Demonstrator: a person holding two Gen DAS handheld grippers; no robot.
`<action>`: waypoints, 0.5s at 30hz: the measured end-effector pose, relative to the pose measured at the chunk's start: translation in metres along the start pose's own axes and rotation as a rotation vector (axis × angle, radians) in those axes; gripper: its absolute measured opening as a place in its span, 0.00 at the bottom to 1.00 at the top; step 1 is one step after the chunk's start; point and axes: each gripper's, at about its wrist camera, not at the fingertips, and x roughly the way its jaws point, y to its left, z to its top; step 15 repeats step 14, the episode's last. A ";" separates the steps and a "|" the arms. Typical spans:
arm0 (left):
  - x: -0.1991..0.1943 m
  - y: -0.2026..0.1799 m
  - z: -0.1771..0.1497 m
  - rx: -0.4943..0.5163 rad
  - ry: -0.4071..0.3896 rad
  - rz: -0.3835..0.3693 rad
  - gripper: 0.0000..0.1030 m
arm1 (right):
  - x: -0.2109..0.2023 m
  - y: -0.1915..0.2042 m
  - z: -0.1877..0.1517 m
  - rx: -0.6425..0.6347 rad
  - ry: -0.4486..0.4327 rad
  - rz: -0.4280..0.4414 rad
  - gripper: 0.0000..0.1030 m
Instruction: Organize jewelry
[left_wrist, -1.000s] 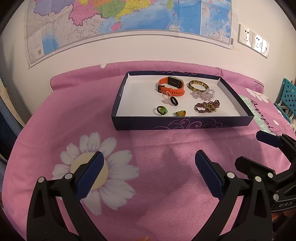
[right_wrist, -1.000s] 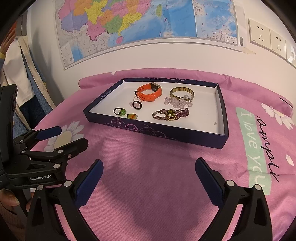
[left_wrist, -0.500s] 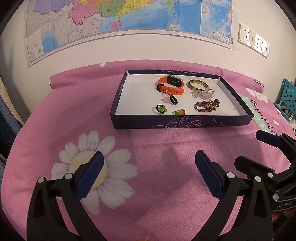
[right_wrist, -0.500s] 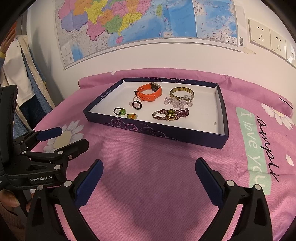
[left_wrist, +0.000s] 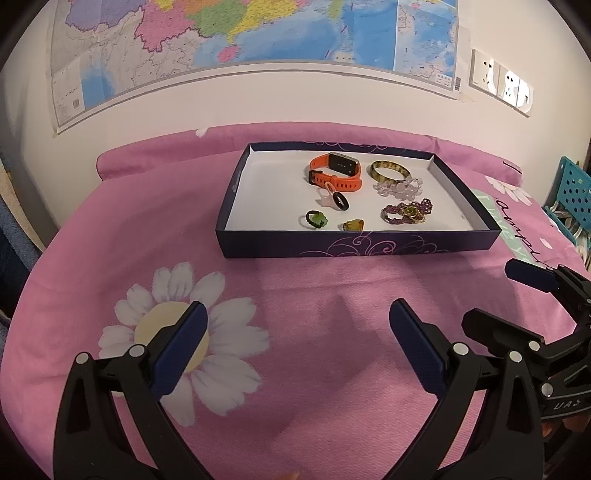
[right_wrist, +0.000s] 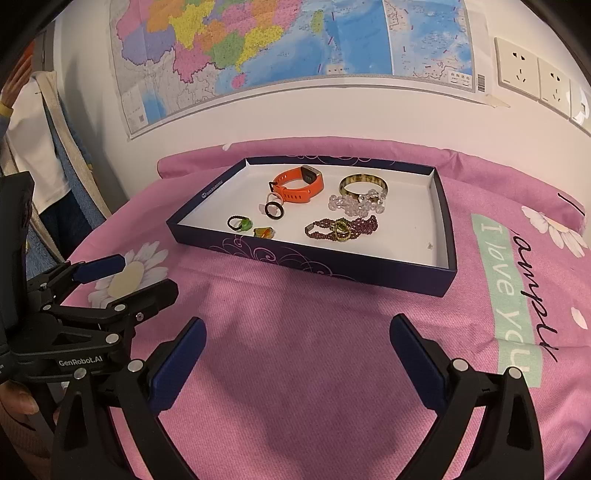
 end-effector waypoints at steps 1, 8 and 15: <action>0.000 0.000 0.000 -0.002 -0.003 0.010 0.94 | 0.000 0.000 0.000 0.000 0.000 0.000 0.93; 0.001 0.001 -0.001 -0.013 0.002 0.014 0.94 | 0.000 0.002 -0.002 -0.007 0.002 0.001 0.93; 0.010 0.001 -0.004 -0.017 0.059 -0.017 0.94 | 0.004 0.003 -0.002 -0.016 0.031 -0.006 0.93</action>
